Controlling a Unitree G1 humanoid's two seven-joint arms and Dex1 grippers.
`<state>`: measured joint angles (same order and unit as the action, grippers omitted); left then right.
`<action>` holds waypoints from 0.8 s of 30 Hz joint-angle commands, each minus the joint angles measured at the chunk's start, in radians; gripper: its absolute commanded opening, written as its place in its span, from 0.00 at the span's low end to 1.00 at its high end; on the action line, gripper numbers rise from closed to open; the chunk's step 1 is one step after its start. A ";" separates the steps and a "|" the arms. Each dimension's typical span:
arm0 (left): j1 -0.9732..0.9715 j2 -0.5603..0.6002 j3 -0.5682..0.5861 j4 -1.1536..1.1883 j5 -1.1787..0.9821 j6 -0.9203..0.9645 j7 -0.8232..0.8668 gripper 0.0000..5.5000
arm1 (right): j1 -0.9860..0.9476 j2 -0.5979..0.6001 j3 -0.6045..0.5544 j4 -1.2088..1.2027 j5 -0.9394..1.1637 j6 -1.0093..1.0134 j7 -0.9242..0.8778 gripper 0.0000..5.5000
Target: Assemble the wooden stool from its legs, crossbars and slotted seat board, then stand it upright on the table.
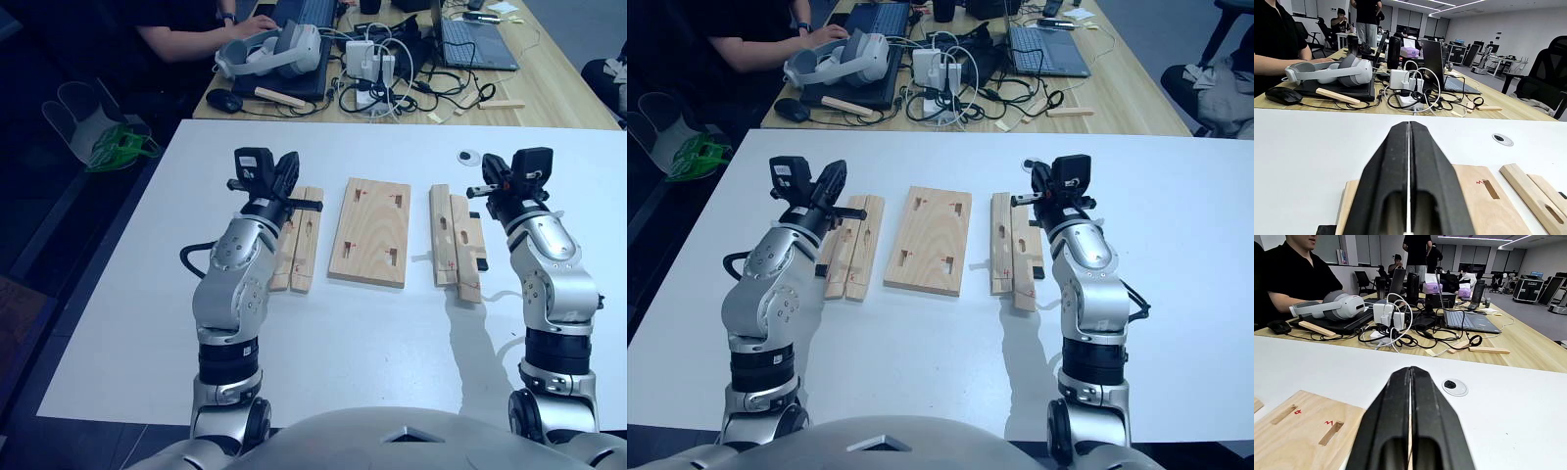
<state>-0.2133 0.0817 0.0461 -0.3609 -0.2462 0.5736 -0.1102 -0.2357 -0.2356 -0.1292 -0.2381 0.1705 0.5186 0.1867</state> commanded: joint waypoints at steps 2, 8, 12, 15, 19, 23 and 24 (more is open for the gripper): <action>0.009 0.027 -0.021 -0.004 0.008 0.007 -0.025 0.01 | -0.006 -0.005 0.008 0.014 0.004 -0.009 0.012 0.00; 0.027 0.014 -0.023 0.027 0.001 0.015 -0.011 0.01 | -0.006 0.005 -0.004 0.043 0.007 -0.020 0.000 0.00; 0.028 0.012 -0.036 0.040 0.000 -0.009 -0.026 0.01 | -0.009 -0.004 0.008 0.063 -0.004 -0.030 0.004 0.00; 0.020 0.008 -0.033 0.047 -0.004 -0.008 -0.026 0.01 | -0.004 -0.006 0.008 0.053 -0.001 -0.019 0.002 0.00; 0.018 0.007 -0.036 0.032 -0.001 0.009 -0.018 0.01 | 0.008 -0.008 -0.007 0.027 0.013 0.010 -0.003 0.00; 0.008 0.012 -0.039 0.043 -0.013 0.045 -0.030 0.01 | -0.001 -0.012 -0.006 0.037 0.009 0.032 -0.006 0.00; 0.005 0.012 -0.036 0.047 -0.020 0.059 -0.032 0.01 | -0.002 -0.009 -0.008 0.036 0.013 0.038 -0.008 0.00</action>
<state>-0.1880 0.0876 0.0089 -0.3203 -0.2532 0.5933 -0.1359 -0.2341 -0.2426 -0.1338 -0.1991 0.1782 0.5349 0.1838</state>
